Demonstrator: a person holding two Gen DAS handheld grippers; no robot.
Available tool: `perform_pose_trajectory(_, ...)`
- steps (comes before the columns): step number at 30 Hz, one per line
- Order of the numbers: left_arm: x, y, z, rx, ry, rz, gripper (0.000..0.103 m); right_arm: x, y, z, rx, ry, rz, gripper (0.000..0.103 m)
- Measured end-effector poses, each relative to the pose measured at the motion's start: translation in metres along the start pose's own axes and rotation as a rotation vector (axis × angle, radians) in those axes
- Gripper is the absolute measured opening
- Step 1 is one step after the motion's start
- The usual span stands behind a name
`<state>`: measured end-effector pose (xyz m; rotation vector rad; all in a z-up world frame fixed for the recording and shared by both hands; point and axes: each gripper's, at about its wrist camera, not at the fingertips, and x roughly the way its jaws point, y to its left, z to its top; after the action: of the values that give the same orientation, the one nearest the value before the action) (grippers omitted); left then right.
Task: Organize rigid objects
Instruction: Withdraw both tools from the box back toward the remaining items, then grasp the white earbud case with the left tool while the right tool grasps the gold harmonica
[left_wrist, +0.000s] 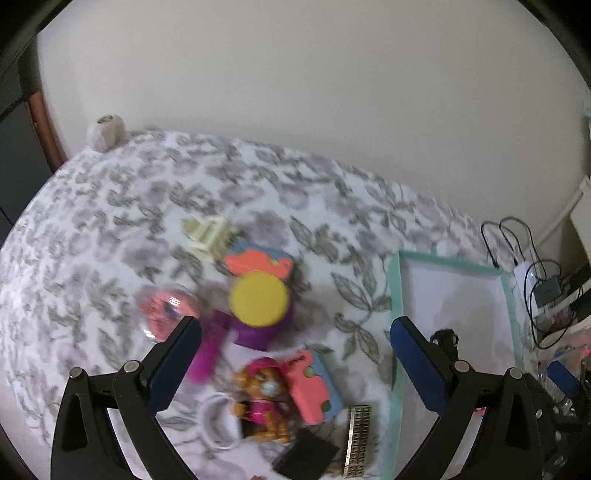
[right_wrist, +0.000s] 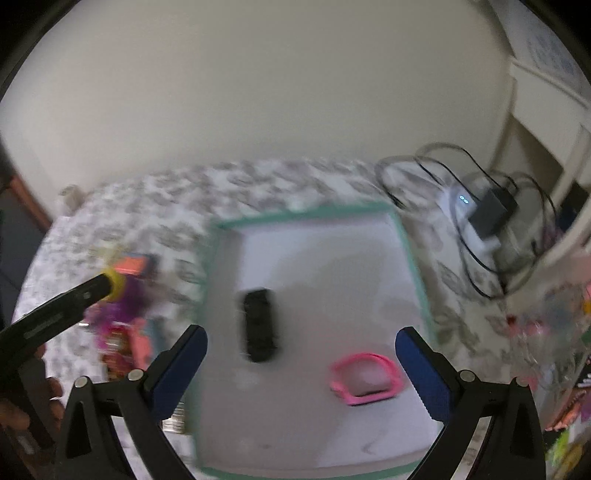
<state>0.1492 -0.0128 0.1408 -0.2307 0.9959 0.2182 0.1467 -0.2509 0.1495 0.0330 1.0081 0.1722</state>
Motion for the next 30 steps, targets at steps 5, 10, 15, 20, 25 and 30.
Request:
perform_pose_trajectory(5,-0.023,0.031,0.010,-0.049,-0.032,0.026,0.102,-0.007,0.043,0.001,-0.083,-0.034,0.086,0.103)
perform_pose_trajectory(10,-0.025,0.066,0.004,-0.097,0.047,0.055,0.102,0.004,0.080,-0.009,-0.152,0.010,0.192,0.103)
perform_pose_trajectory(15,-0.018,0.095,-0.007,-0.135,0.094,0.068,0.102,0.023,0.099,-0.021,-0.172,0.084,0.222,0.103)
perform_pose_trajectory(20,0.011,0.108,-0.028,-0.155,0.187,0.108,0.102,0.043,0.110,-0.034,-0.210,0.161,0.223,0.092)
perform_pose_trajectory(25,0.046,0.112,-0.047,-0.174,0.292,0.111,0.102,0.060,0.115,-0.045,-0.226,0.231,0.226,0.072)
perform_pose_trajectory(30,0.060,0.111,-0.058,-0.151,0.334,0.134,0.102,0.075,0.118,-0.053,-0.247,0.279,0.195,0.058)
